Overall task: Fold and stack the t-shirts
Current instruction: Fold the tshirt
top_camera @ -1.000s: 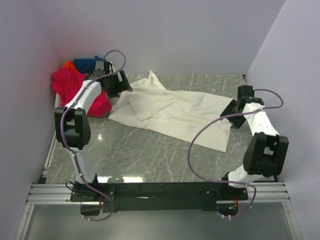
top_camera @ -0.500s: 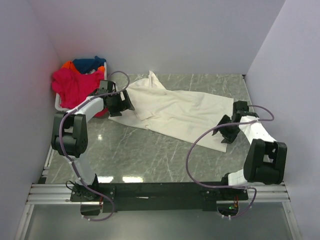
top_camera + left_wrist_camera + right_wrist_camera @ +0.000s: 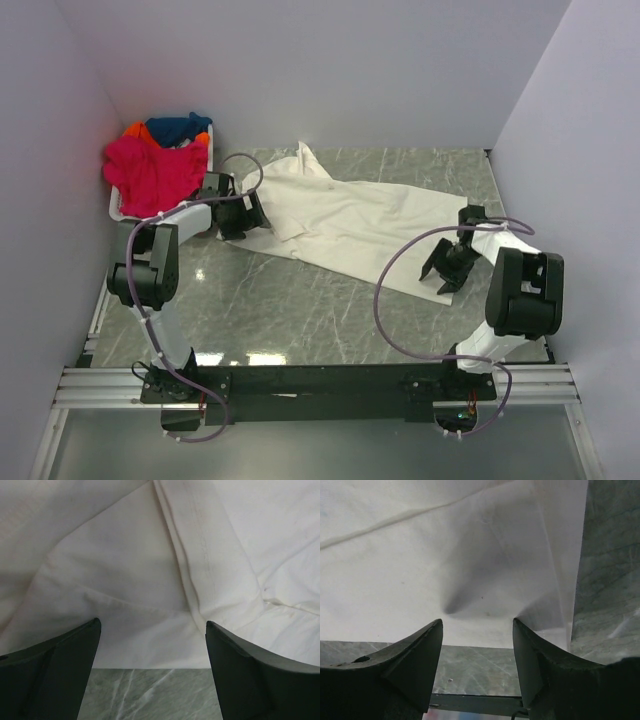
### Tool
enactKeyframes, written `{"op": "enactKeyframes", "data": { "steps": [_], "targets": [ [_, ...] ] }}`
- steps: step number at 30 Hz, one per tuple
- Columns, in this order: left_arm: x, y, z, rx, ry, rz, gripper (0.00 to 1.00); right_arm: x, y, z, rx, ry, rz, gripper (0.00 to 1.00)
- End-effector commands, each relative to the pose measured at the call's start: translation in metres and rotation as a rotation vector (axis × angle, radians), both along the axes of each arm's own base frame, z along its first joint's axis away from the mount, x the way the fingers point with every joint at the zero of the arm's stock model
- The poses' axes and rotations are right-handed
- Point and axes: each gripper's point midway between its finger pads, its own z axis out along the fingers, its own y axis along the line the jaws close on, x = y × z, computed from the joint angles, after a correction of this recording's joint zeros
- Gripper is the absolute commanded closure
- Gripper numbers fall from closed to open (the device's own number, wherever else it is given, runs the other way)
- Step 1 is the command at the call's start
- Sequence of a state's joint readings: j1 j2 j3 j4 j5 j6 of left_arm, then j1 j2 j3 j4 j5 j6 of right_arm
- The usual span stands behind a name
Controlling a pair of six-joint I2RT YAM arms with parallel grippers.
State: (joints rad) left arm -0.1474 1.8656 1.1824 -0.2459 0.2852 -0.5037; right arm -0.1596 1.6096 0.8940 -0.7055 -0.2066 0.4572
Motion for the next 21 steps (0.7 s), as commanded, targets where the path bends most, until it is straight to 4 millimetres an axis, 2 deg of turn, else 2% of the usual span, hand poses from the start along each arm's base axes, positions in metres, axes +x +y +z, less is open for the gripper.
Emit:
{"op": "enactKeyframes", "data": {
  "steps": [1, 7, 14, 19, 21],
  "targets": [
    [-0.001, 0.008, -0.008, 0.048, -0.019, 0.004, 0.07, -0.009, -0.012, -0.013, -0.052, 0.087, 0.011, 0.35],
    [-0.011, 0.017, -0.012, 0.101, -0.021, 0.020, 0.07, -0.013, -0.032, -0.016, -0.089, 0.126, -0.046, 0.34],
    [-0.021, 0.007, -0.003, 0.143, -0.044, -0.023, 0.07, -0.013, -0.053, -0.017, -0.100, 0.140, -0.100, 0.34],
    [-0.028, -0.008, 0.020, 0.132, -0.082, -0.029, 0.07, -0.007, -0.052, -0.014, -0.075, 0.105, -0.098, 0.34],
    [-0.030, -0.016, 0.037, 0.124, -0.116, -0.025, 0.07, -0.001, -0.048, -0.008, -0.054, 0.067, -0.090, 0.34]
  ]
}}
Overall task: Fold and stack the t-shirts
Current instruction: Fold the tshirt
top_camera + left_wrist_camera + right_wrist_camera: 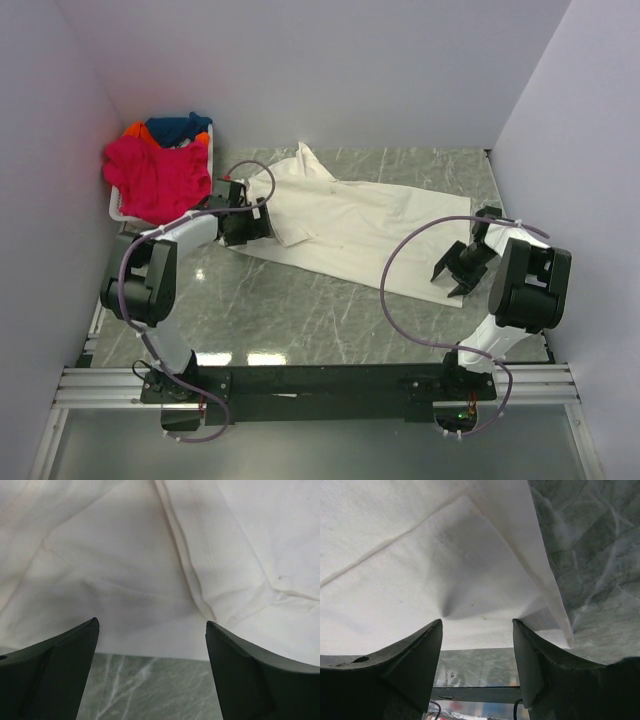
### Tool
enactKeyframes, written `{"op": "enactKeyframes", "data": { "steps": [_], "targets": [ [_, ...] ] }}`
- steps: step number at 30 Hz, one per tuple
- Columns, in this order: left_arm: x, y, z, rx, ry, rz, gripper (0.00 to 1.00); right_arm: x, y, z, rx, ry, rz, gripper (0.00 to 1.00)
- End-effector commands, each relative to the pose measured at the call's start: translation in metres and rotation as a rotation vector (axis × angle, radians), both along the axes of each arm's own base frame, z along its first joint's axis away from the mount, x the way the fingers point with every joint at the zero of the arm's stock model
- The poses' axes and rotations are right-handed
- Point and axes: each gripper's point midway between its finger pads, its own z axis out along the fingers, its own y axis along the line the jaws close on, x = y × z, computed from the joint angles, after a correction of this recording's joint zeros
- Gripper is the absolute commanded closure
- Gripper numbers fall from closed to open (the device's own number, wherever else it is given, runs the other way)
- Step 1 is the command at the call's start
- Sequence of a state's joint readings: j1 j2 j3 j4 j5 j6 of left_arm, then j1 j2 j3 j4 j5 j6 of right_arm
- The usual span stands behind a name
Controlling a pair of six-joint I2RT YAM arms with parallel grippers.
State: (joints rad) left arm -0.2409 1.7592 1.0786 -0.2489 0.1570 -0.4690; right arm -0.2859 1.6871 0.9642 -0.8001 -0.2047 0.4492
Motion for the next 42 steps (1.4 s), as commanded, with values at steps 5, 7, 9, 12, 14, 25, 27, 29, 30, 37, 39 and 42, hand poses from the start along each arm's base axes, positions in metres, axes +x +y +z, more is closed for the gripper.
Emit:
{"op": "enactKeyframes", "data": {
  "steps": [5, 7, 9, 12, 14, 25, 27, 29, 30, 37, 39, 42],
  "targets": [
    [-0.005, -0.027, 0.056, -0.026, -0.114, 0.011, 0.09, 0.013, -0.014, 0.012, -0.077, -0.108, 0.038, 0.35],
    [-0.009, -0.036, 0.054, -0.023, -0.104, 0.005, 0.11, 0.015, -0.012, 0.019, -0.074, -0.132, 0.044, 0.35],
    [-0.015, -0.044, 0.043, -0.002, -0.063, -0.009, 0.14, 0.018, -0.010, 0.029, -0.080, -0.163, 0.050, 0.35],
    [-0.018, -0.053, 0.032, 0.024, -0.037, -0.029, 0.19, 0.021, -0.005, 0.043, -0.085, -0.201, 0.064, 0.35],
    [-0.018, -0.055, 0.027, 0.045, -0.029, -0.029, 0.22, 0.025, -0.003, 0.054, -0.089, -0.238, 0.066, 0.35],
    [0.001, -0.072, 0.013, 0.092, -0.008, -0.073, 0.42, 0.026, 0.007, 0.084, -0.071, -0.330, 0.077, 0.35],
    [0.003, -0.075, 0.009, 0.096, 0.001, -0.080, 0.48, 0.025, 0.007, 0.086, -0.072, -0.330, 0.080, 0.35],
    [0.005, -0.077, 0.004, 0.103, 0.014, -0.083, 0.51, 0.024, 0.007, 0.088, -0.075, -0.334, 0.087, 0.35],
    [0.005, -0.078, 0.003, 0.105, 0.017, -0.085, 0.52, 0.024, 0.007, 0.088, -0.075, -0.332, 0.087, 0.35],
    [0.002, -0.085, -0.006, 0.113, 0.042, -0.098, 0.62, 0.024, 0.009, 0.088, -0.066, -0.331, 0.090, 0.35],
    [0.002, -0.088, -0.008, 0.114, 0.042, -0.105, 0.70, 0.025, 0.009, 0.089, -0.064, -0.336, 0.091, 0.35],
    [0.003, -0.091, -0.006, 0.113, 0.037, -0.111, 0.91, 0.025, 0.009, 0.089, -0.062, -0.335, 0.090, 0.35]
  ]
}}
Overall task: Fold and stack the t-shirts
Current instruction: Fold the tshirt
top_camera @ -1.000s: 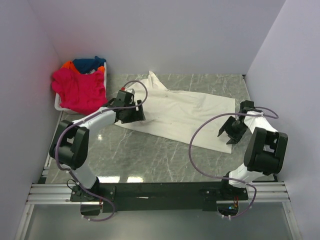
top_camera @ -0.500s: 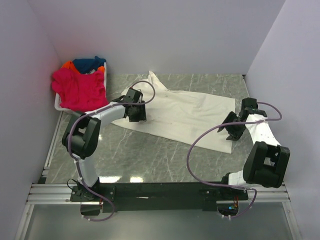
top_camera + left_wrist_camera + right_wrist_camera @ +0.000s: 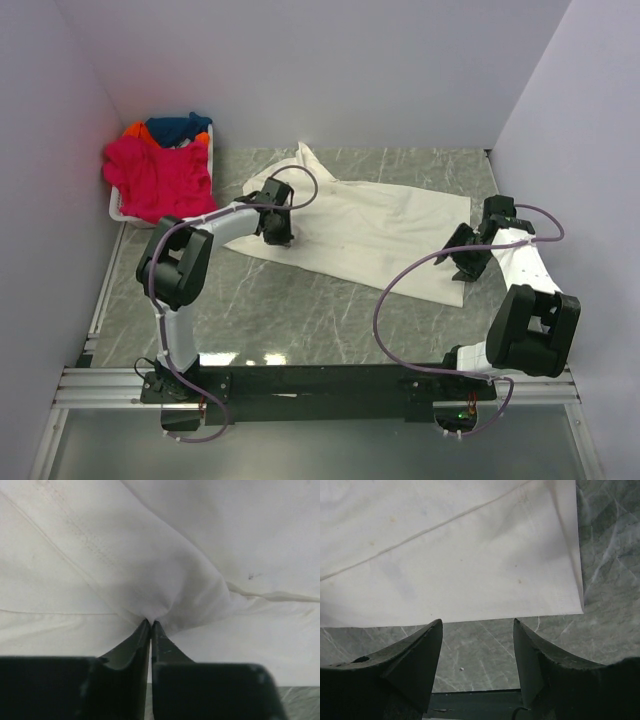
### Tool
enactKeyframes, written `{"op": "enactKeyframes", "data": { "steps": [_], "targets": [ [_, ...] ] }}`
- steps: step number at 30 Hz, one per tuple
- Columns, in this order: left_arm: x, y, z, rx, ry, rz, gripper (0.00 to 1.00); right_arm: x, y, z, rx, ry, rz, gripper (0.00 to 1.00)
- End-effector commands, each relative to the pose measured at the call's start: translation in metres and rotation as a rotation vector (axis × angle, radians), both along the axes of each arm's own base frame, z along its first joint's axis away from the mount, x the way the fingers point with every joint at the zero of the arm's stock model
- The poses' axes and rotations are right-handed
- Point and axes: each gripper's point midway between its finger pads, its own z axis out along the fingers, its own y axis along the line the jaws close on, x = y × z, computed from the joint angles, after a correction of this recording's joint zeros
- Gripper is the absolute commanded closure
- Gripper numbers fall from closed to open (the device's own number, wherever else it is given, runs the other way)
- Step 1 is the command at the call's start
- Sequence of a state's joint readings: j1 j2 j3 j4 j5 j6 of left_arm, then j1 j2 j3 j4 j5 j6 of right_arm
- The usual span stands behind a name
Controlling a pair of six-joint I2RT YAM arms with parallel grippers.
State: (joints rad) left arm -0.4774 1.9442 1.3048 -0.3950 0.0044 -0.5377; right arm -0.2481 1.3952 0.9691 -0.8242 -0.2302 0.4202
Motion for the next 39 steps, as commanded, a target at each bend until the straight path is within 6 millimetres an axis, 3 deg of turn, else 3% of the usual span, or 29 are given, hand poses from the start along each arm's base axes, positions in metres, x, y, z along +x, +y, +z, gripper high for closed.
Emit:
{"op": "enactKeyframes", "data": {
  "steps": [1, 8, 17, 25, 36, 38, 39],
  "targets": [
    [0.010, -0.011, 0.015, -0.013, -0.039, -0.020, 1.00, 0.009, 0.000, 0.019, -0.010, -0.062, 0.020, 0.35],
    [0.029, -0.022, 0.030, -0.012, -0.067, -0.046, 1.00, 0.009, 0.001, 0.023, -0.009, -0.066, 0.026, 0.35],
    [0.055, -0.039, 0.032, -0.009, -0.064, -0.085, 1.00, 0.009, 0.002, 0.021, -0.004, -0.062, 0.030, 0.35],
    [0.063, -0.048, 0.024, -0.001, -0.047, -0.110, 1.00, 0.010, 0.003, 0.020, 0.006, -0.054, 0.030, 0.35],
    [0.075, -0.067, 0.035, -0.041, -0.069, -0.101, 1.00, 0.006, 0.004, 0.017, 0.007, -0.043, 0.032, 0.35],
    [0.079, -0.072, 0.039, -0.061, -0.076, -0.089, 0.95, 0.005, 0.004, 0.016, 0.007, -0.041, 0.033, 0.35],
    [0.080, -0.073, 0.041, -0.066, -0.080, -0.082, 0.88, 0.004, 0.004, 0.016, 0.007, -0.043, 0.033, 0.35]
  ]
}}
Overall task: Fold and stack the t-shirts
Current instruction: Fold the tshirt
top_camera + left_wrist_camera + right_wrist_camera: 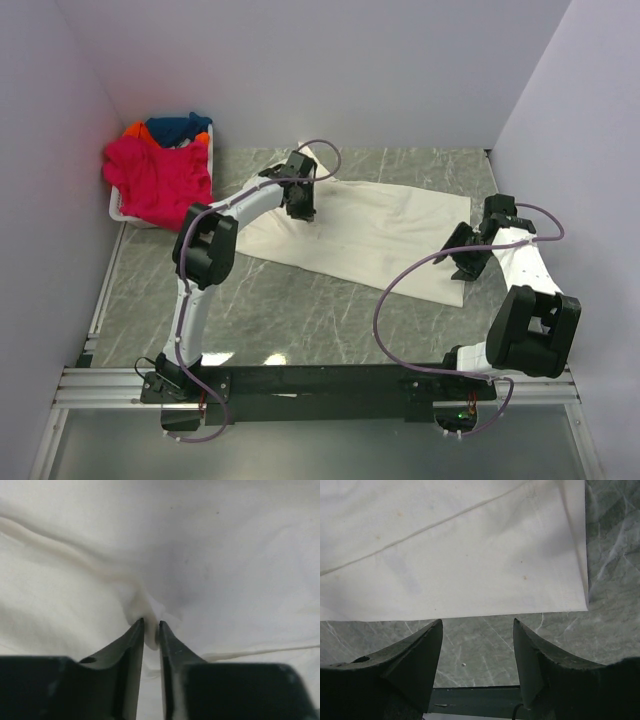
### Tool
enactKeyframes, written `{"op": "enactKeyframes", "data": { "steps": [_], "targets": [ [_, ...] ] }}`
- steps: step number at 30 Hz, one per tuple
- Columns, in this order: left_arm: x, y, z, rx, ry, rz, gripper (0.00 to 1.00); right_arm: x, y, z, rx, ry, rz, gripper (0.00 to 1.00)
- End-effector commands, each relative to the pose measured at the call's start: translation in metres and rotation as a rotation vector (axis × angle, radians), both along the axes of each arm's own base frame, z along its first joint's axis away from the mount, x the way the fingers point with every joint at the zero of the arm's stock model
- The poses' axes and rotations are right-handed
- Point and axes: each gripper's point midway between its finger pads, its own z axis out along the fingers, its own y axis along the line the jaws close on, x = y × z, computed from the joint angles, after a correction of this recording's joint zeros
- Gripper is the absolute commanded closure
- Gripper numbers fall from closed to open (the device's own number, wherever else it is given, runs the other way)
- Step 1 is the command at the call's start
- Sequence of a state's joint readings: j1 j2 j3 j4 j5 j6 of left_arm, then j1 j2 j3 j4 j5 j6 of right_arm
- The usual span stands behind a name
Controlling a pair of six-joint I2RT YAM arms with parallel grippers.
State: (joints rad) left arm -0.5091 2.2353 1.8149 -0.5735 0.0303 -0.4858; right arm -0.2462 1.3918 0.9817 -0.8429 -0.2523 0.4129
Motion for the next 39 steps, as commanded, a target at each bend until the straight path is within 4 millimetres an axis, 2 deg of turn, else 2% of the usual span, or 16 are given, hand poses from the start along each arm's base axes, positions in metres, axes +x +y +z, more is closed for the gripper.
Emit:
{"op": "enactKeyframes", "data": {
  "steps": [1, 4, 6, 7, 12, 15, 18, 20, 21, 25, 30, 36, 39],
  "targets": [
    [0.011, -0.016, 0.025, -0.064, -0.043, 0.014, 0.72, 0.004, 0.001, 0.011, -0.010, -0.038, 0.018, 0.35],
    [0.016, -0.020, 0.042, -0.094, -0.082, 0.031, 0.47, 0.003, 0.001, 0.012, -0.010, -0.041, 0.018, 0.35],
    [0.018, -0.021, 0.052, -0.110, -0.104, 0.042, 0.39, 0.004, 0.003, 0.014, -0.009, -0.050, 0.021, 0.35],
    [0.020, -0.021, 0.066, -0.128, -0.132, 0.055, 0.32, 0.003, 0.003, 0.014, -0.007, -0.049, 0.020, 0.35],
    [0.021, -0.015, 0.111, -0.184, -0.233, 0.080, 0.15, 0.007, 0.009, 0.018, -0.009, -0.076, 0.041, 0.35],
    [0.017, -0.013, 0.131, -0.248, -0.267, 0.071, 0.11, 0.010, 0.014, 0.019, -0.003, -0.085, 0.049, 0.35],
    [0.012, -0.005, 0.121, -0.217, -0.248, 0.073, 0.11, 0.012, 0.022, 0.020, 0.005, -0.091, 0.064, 0.35],
    [0.009, 0.006, 0.105, -0.176, -0.223, 0.090, 0.10, 0.015, 0.029, 0.020, 0.006, -0.096, 0.082, 0.35],
    [0.004, 0.013, 0.093, -0.157, -0.195, 0.102, 0.10, 0.015, 0.031, 0.020, 0.002, -0.098, 0.090, 0.35],
    [0.005, 0.055, 0.075, -0.134, -0.181, 0.177, 0.09, 0.021, 0.044, 0.016, 0.000, -0.106, 0.120, 0.35],
    [0.000, 0.094, 0.052, -0.100, -0.161, 0.227, 0.08, 0.028, 0.051, 0.000, 0.025, -0.092, 0.125, 0.35],
    [-0.005, 0.120, 0.027, -0.087, -0.140, 0.261, 0.07, 0.038, 0.050, -0.023, 0.014, -0.057, 0.144, 0.35],
    [-0.010, 0.126, 0.017, -0.071, -0.126, 0.264, 0.07, 0.039, 0.046, -0.040, 0.000, -0.014, 0.145, 0.35]
  ]
}}
